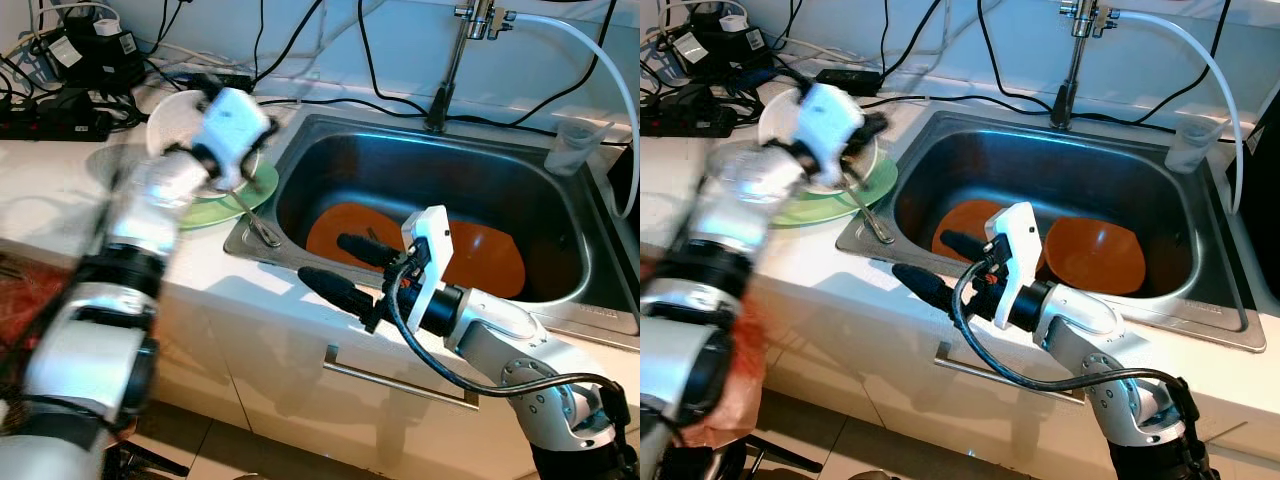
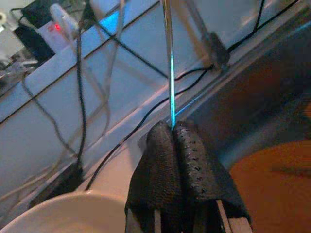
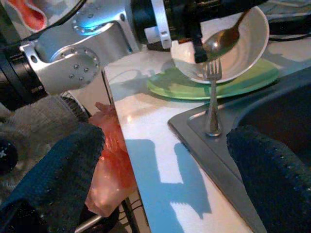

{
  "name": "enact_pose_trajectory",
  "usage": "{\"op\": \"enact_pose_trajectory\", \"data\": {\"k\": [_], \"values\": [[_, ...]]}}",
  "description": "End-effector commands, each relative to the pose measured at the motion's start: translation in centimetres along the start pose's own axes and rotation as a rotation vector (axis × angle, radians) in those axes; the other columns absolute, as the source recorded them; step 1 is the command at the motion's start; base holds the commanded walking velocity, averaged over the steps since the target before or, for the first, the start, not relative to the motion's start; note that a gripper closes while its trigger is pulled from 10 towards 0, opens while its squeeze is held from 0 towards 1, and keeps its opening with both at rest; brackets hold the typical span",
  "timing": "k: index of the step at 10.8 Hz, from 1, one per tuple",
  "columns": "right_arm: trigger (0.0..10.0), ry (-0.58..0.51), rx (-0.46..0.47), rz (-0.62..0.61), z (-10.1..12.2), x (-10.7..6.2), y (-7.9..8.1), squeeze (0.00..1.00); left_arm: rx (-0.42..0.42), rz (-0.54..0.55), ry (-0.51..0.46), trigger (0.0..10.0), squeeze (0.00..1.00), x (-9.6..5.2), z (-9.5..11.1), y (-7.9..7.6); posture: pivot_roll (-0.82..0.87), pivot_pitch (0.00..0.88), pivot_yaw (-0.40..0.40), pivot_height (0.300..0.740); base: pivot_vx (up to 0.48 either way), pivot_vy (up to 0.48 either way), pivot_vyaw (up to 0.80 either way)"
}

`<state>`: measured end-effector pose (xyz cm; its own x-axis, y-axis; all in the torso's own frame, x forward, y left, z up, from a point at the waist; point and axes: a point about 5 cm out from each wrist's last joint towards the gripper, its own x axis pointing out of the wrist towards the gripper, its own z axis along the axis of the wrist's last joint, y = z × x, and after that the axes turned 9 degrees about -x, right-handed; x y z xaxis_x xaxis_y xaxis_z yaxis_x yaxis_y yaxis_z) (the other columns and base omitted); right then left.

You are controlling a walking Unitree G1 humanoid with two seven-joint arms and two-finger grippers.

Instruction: Kitchen organization

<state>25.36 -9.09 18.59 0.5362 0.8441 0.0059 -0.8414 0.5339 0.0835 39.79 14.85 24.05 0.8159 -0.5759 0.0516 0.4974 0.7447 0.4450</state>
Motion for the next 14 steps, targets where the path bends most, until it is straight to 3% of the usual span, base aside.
{"op": "enact_pose_trajectory", "data": {"k": [1,4,9,12,14], "values": [[10.0,-0.018,-0.023,-0.022,0.8,-0.4,-0.1,0.0,-0.003,0.007,-0.033,0.0,0.0,0.5,0.9,-0.1,-0.01,0.0,0.032,0.74,0.0,0.0,0.0],[10.0,-0.011,-0.053,-0.155,0.9,-1.2,-1.2,0.0,-0.087,-0.015,-0.033,0.0,0.0,2.5,0.2,-3.5,-0.07,0.0,0.064,0.74,0.0,0.0,0.0],[10.0,0.002,-0.081,-0.217,1.1,-2.0,-1.3,0.0,-0.213,-0.02,-0.017,0.0,0.0,3.6,-0.8,-6.5,-0.12,0.0,0.084,0.74,0.0,0.0,-0.11],[10.0,0.132,-0.171,-0.34,0.6,-2.5,-1.9,0.0,-0.314,-0.025,0.033,0.0,0.0,4.1,-1.7,-8.0,-0.14,0.0,0.094,0.74,0.0,0.0,0.0],[10.0,0.193,-0.175,-0.394,0.3,-2.8,-2.1,0.0,-0.375,-0.036,0.069,0.0,0.0,4.6,-2.2,-9.5,-0.15,0.0,0.09,0.74,0.0,0.0,0.0]]}}
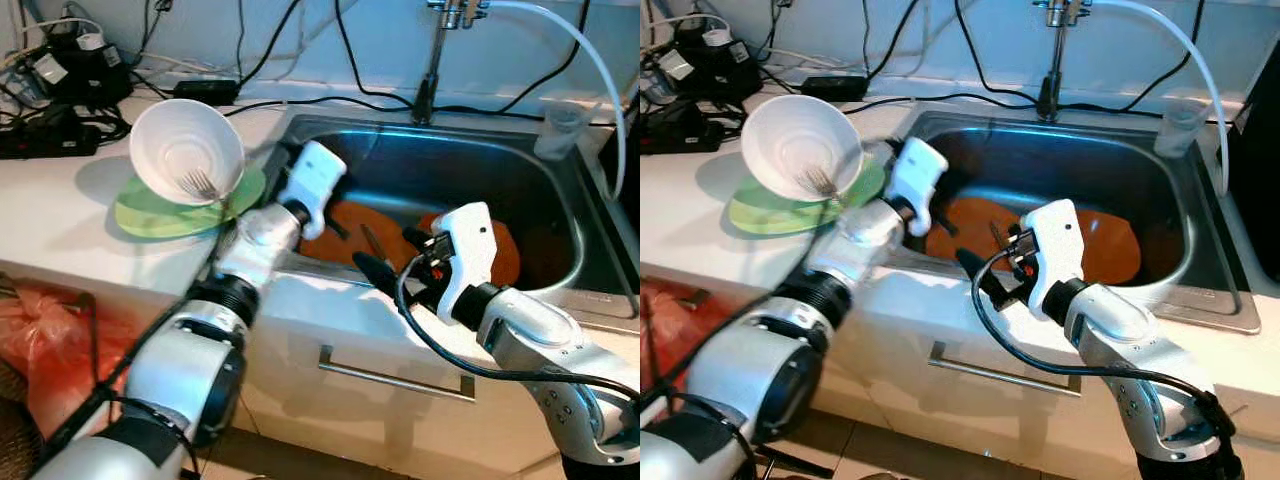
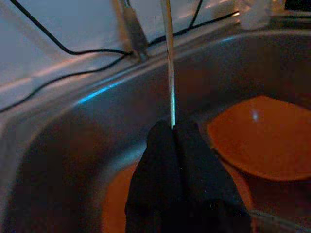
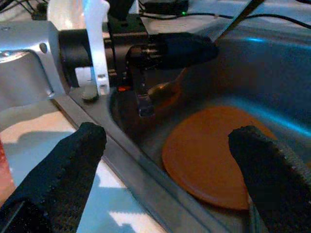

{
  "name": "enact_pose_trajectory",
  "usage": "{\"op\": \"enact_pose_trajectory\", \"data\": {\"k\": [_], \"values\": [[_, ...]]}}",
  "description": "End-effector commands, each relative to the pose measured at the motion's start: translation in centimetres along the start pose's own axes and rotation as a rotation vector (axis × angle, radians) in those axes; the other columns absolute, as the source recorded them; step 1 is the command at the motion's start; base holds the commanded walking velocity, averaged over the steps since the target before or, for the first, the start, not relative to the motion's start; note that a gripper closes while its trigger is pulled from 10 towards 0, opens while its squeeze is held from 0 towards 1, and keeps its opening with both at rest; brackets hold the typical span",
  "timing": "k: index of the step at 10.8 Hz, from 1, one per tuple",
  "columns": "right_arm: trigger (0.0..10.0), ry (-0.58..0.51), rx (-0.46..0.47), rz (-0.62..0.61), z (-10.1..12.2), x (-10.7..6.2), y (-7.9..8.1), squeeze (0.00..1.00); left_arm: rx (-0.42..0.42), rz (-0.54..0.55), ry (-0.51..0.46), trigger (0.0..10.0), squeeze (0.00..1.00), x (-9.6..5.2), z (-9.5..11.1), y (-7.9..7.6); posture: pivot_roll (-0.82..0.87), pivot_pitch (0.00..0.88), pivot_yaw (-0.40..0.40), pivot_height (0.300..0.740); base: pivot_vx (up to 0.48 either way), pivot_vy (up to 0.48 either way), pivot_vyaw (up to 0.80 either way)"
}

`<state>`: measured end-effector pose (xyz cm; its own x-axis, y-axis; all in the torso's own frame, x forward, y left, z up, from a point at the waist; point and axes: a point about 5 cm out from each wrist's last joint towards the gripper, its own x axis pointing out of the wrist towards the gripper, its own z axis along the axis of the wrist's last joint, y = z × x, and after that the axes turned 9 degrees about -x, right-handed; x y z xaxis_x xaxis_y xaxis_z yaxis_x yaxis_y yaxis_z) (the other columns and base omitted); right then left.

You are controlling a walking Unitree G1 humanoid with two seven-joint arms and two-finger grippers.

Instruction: Kitchen organization

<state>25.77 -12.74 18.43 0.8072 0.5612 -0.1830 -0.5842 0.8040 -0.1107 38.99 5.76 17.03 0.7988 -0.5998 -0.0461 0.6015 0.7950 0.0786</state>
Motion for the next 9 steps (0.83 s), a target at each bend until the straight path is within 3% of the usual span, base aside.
{"op": "enact_pose_trajectory", "data": {"k": [1,2,3,5,9], "values": [[10.0,0.005,-0.022,-0.002,0.4,-0.2,0.2,0.0,-0.04,0.027,-0.001,0.7,0.0,0.4,0.6,0.0,-0.16,0.0,0.089,0.74,0.0,0.0,0.0],[10.0,0.02,-0.027,-0.003,0.4,-0.3,0.3,0.0,-0.104,0.048,0.014,4.0,0.0,0.5,0.1,-0.2,-0.16,0.0,0.088,0.74,0.0,0.0,0.0],[10.0,0.032,-0.03,-0.002,0.4,-0.4,0.5,0.0,-0.138,0.071,0.048,10.0,0.0,0.5,-0.6,-0.3,-0.17,0.0,0.087,0.74,0.0,0.0,0.0],[10.0,0.042,-0.035,0.027,0.6,-0.4,0.9,0.0,-0.196,0.129,0.145,10.0,0.0,0.3,-2.1,-0.3,-0.16,0.0,0.083,0.74,0.0,0.0,0.0],[10.0,0.06,-0.021,0.139,0.7,-0.6,2.3,0.0,-0.229,0.158,0.201,10.0,0.0,0.2,-2.9,-0.4,-0.17,0.0,0.085,0.74,0.0,0.0,0.0]]}}
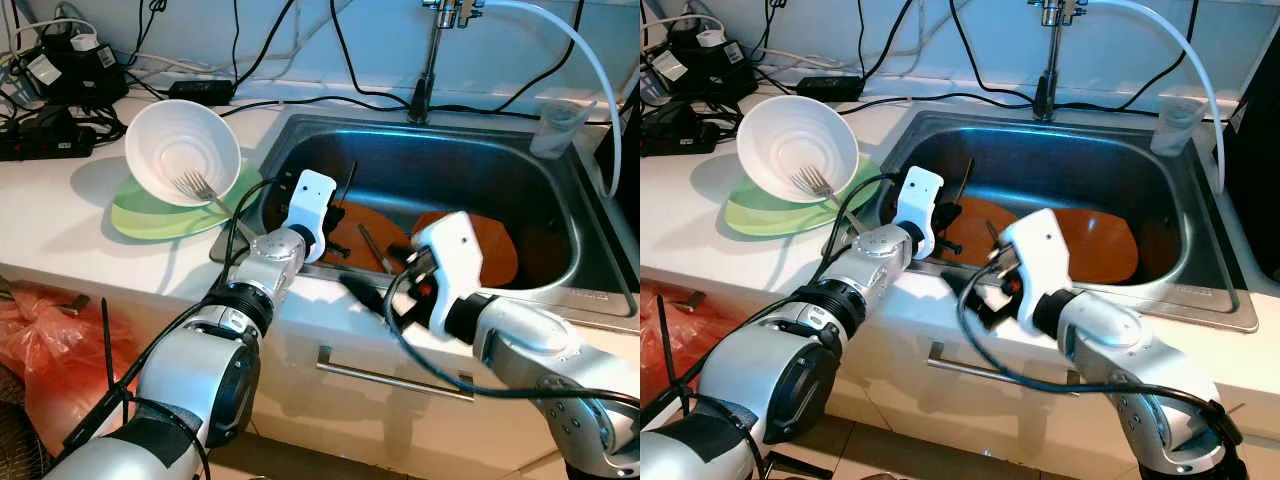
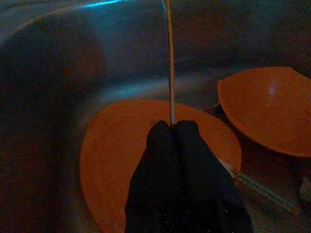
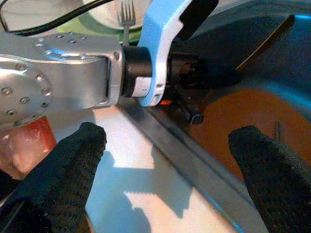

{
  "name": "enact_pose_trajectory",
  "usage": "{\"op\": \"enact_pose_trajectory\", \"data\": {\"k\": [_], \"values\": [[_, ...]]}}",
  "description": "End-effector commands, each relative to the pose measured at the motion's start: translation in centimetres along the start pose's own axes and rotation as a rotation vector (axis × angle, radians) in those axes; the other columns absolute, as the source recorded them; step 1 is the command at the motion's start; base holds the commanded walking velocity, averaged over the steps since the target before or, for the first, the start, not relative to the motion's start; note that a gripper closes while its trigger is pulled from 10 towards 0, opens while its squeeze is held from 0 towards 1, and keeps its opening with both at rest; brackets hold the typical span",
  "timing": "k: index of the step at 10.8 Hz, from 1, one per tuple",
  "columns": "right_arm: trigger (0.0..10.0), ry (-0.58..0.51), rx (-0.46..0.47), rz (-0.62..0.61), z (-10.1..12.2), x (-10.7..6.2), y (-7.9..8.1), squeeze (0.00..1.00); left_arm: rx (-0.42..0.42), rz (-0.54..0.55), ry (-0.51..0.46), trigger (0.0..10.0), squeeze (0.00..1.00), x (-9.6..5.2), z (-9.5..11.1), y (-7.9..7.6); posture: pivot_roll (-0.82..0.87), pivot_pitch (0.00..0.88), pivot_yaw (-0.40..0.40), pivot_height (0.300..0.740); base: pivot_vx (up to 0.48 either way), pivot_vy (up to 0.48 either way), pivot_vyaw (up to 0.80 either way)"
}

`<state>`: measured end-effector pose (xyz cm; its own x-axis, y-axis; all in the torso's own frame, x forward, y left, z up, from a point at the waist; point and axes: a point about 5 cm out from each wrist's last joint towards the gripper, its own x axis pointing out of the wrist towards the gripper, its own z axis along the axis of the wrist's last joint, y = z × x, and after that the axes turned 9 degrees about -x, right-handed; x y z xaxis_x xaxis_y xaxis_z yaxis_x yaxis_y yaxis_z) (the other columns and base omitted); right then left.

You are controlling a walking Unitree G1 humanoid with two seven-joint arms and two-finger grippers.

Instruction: Kitchen organization

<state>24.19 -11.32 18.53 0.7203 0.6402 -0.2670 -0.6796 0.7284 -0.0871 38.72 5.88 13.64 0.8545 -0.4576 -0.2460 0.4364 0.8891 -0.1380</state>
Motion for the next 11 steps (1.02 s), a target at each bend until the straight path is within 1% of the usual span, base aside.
{"op": "enact_pose_trajectory", "data": {"k": [1,6,8,9,10,11], "values": [[10.0,0.002,-0.009,0.02,0.2,-0.2,0.4,0.0,0.006,0.009,0.006,10.0,1.0,0.2,0.5,-0.1,-0.17,0.0,0.085,0.74,0.0,0.0,0.0],[10.0,0.026,0.0,0.059,-0.2,-0.4,0.7,0.0,-0.015,-0.002,0.016,10.0,1.0,0.1,0.2,-0.2,-0.17,0.0,0.078,0.74,0.0,0.0,0.0],[10.0,0.027,0.006,0.072,-0.2,-0.3,0.8,0.0,-0.015,0.008,0.006,10.0,1.0,0.1,0.5,0.0,-0.16,0.0,0.077,0.74,0.0,0.0,0.0],[10.0,0.03,0.006,0.077,-0.3,-0.3,0.8,0.0,0.052,0.027,-0.003,10.0,1.0,0.2,1.1,0.1,-0.16,0.0,0.077,0.74,0.0,0.0,0.0],[10.0,0.037,0.005,0.083,-0.5,-0.2,0.8,0.0,0.166,0.047,-0.026,10.0,1.0,0.3,2.5,0.2,-0.14,0.0,0.074,0.74,0.0,0.0,0.0],[10.0,0.038,0.007,0.087,-0.6,-0.1,0.9,0.0,0.196,0.037,-0.047,10.0,1.0,0.2,3.3,0.3,-0.14,0.0,0.074,0.74,0.0,0.0,0.0]]}}
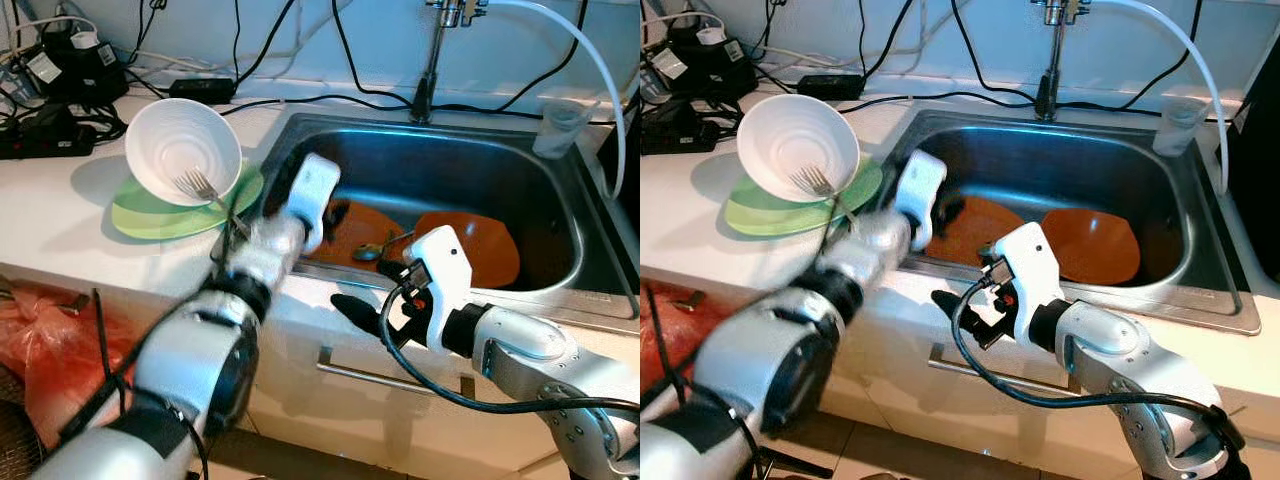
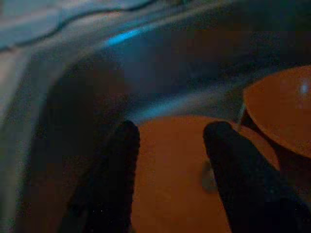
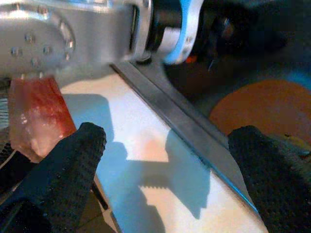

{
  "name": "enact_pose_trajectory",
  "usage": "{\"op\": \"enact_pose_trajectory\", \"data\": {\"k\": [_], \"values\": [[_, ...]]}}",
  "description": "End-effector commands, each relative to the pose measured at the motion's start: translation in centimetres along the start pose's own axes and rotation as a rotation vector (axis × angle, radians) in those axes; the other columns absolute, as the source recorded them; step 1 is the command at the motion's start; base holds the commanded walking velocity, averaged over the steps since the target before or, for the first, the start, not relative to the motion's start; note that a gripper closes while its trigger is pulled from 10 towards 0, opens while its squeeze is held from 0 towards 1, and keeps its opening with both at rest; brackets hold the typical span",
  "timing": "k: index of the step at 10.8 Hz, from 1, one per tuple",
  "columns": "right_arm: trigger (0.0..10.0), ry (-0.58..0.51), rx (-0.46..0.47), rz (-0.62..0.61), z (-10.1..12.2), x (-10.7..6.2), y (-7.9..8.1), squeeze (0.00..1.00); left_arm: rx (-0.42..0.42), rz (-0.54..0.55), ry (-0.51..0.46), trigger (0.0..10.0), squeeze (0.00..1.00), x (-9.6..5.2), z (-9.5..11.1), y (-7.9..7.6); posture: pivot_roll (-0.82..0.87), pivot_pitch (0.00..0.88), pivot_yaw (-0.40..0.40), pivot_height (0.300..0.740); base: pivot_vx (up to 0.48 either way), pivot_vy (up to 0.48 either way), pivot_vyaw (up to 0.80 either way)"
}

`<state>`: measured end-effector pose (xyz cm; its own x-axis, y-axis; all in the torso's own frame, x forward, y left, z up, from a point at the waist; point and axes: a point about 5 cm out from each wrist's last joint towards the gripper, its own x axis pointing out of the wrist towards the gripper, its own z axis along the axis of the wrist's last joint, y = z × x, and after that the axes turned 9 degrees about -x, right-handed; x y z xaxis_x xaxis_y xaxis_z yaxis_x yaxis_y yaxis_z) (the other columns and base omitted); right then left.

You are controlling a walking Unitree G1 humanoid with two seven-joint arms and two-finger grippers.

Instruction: Kitchen organization

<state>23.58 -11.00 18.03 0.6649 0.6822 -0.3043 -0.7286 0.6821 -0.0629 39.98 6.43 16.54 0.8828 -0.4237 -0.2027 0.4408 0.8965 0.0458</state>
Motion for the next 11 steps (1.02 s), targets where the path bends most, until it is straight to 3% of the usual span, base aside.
{"op": "enact_pose_trajectory", "data": {"k": [1,2,4,8,10,11], "values": [[10.0,-0.003,0.004,0.026,0.0,0.3,0.3,0.0,0.048,-0.015,-0.026,10.0,1.0,0.0,0.9,0.1,-0.11,0.0,0.072,0.74,0.0,0.0,0.0],[10.0,-0.013,0.005,0.035,0.1,0.7,0.3,0.0,0.097,-0.028,-0.059,10.0,1.0,-0.1,1.8,0.5,-0.1,0.0,0.071,0.74,0.0,0.0,0.0],[10.0,-0.024,-0.001,0.043,0.2,1.1,0.3,0.0,0.281,-0.057,-0.08,10.0,1.0,-0.3,3.4,1.2,-0.08,0.0,0.071,0.74,0.0,0.0,0.0],[10.0,-0.023,-0.006,0.057,0.0,1.5,0.1,0.0,0.374,0.117,-0.127,10.0,1.0,-2.0,4.4,5.8,-0.05,0.0,0.053,0.74,0.0,0.0,0.0],[10.0,-0.022,-0.007,0.065,-0.2,1.7,0.1,0.0,0.347,0.116,-0.125,10.0,1.0,-2.8,4.7,7.2,-0.03,0.0,0.049,0.74,0.0,0.0,0.0],[10.0,-0.021,-0.01,0.073,-0.3,1.9,0.2,0.0,0.193,0.149,-0.118,10.0,1.0,-3.3,4.7,8.5,-0.01,0.0,0.048,0.74,0.0,0.0,0.0]]}}
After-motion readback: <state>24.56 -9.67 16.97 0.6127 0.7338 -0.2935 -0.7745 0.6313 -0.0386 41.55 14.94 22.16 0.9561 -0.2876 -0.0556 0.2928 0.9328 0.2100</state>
